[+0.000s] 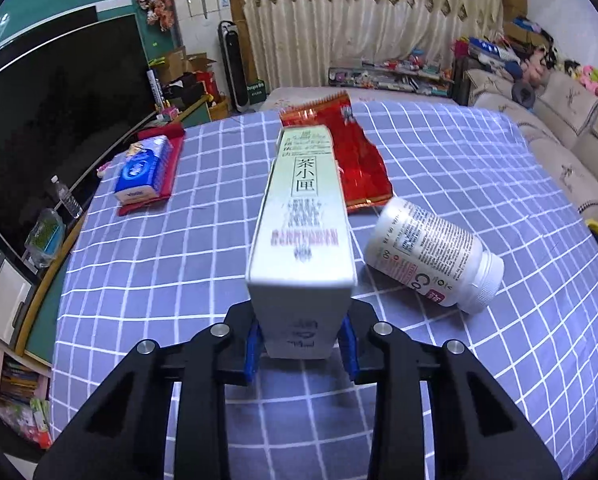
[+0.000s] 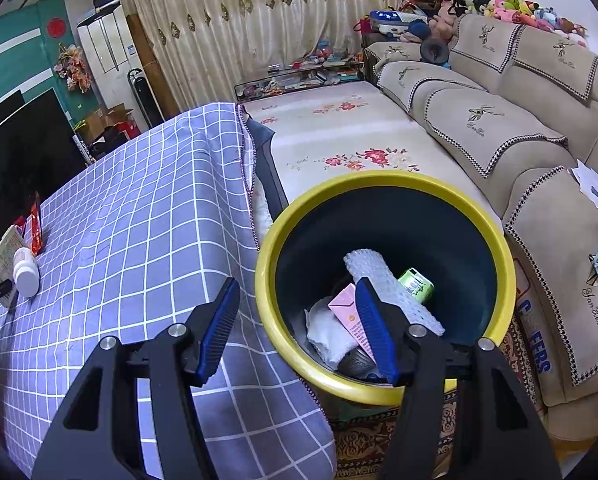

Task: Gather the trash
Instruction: 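Grasp the white-and-green printed box with the left gripper, then carry the printed box into the bin and open the left gripper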

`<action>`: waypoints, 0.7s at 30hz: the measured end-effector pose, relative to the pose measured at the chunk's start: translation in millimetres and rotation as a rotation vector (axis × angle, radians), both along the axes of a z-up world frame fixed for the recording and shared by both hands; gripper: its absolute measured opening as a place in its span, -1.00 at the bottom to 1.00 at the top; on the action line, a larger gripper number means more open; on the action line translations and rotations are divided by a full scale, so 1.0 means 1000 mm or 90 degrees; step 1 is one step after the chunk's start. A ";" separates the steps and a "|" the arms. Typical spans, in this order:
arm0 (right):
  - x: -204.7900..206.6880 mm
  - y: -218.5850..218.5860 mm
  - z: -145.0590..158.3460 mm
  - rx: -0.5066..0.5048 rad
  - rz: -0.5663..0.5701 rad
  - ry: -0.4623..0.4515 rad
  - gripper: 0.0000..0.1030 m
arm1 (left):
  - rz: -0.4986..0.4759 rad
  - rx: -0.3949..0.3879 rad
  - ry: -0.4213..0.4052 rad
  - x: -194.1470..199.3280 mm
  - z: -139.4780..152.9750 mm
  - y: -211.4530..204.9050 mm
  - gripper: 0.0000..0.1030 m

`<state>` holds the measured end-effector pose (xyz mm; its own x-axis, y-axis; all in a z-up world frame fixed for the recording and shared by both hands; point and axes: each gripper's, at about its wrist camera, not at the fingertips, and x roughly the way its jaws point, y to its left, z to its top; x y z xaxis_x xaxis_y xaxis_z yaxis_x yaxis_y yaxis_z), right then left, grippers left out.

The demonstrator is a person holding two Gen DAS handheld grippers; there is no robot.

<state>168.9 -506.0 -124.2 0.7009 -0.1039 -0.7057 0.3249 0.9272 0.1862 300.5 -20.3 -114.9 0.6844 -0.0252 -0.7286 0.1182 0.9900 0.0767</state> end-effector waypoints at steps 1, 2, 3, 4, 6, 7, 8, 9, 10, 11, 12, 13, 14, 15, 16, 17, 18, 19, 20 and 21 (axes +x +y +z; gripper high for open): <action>0.000 0.001 0.000 0.000 0.001 0.000 0.11 | 0.002 -0.002 -0.005 -0.004 0.003 0.002 -0.39; 0.000 0.000 0.000 0.001 0.002 0.000 0.11 | 0.003 -0.004 -0.009 -0.008 0.006 0.004 -0.39; 0.000 -0.001 0.001 0.002 0.003 0.000 0.11 | 0.003 -0.010 -0.015 -0.013 0.012 0.006 -0.39; 0.000 -0.001 0.001 0.002 0.004 0.000 0.11 | 0.002 -0.012 -0.022 -0.018 0.017 0.007 -0.39; -0.001 0.000 0.001 0.002 0.005 -0.001 0.11 | -0.002 -0.009 -0.037 -0.029 0.026 0.007 -0.39; -0.001 0.000 0.001 0.003 0.007 -0.002 0.11 | -0.005 -0.005 -0.045 -0.035 0.030 0.005 -0.39; -0.002 0.000 0.001 0.004 0.007 -0.002 0.11 | -0.009 -0.004 -0.053 -0.042 0.036 0.004 -0.39; -0.002 0.001 0.001 0.004 0.009 -0.002 0.11 | -0.013 -0.006 -0.057 -0.046 0.041 0.004 -0.39; -0.002 0.002 0.001 0.006 0.012 -0.003 0.11 | -0.018 -0.009 -0.059 -0.052 0.045 0.004 -0.39; -0.002 0.003 0.001 0.006 0.014 -0.003 0.11 | -0.022 -0.011 -0.061 -0.056 0.048 0.003 -0.39; -0.002 0.003 0.001 0.007 0.016 -0.003 0.11 | -0.027 -0.013 -0.063 -0.062 0.051 0.002 -0.39; -0.003 0.004 0.001 0.008 0.017 -0.003 0.11 | -0.030 -0.014 -0.065 -0.066 0.054 0.000 -0.39; -0.002 0.004 0.001 0.009 0.017 -0.004 0.11 | -0.036 -0.015 -0.066 -0.071 0.058 -0.002 -0.39; -0.003 0.004 0.001 0.010 0.017 -0.004 0.11 | -0.041 -0.016 -0.069 -0.076 0.062 -0.003 -0.39; -0.004 0.004 0.001 0.011 0.018 -0.006 0.11 | -0.044 -0.017 -0.071 -0.080 0.065 -0.004 -0.39; -0.004 0.004 0.002 0.011 0.018 -0.006 0.11 | -0.049 -0.017 -0.074 -0.084 0.069 -0.006 -0.39; -0.004 0.004 0.002 0.012 0.019 -0.007 0.11 | -0.052 -0.017 -0.076 -0.085 0.072 -0.006 -0.39; -0.005 0.004 0.003 0.012 0.020 -0.009 0.11 | -0.056 -0.015 -0.078 -0.088 0.074 -0.008 -0.39; -0.005 0.004 0.003 0.013 0.020 -0.010 0.11 | -0.057 -0.012 -0.078 -0.090 0.074 -0.009 -0.39; -0.006 0.004 0.004 0.014 0.020 -0.011 0.11 | -0.059 -0.007 -0.077 -0.090 0.074 -0.011 -0.39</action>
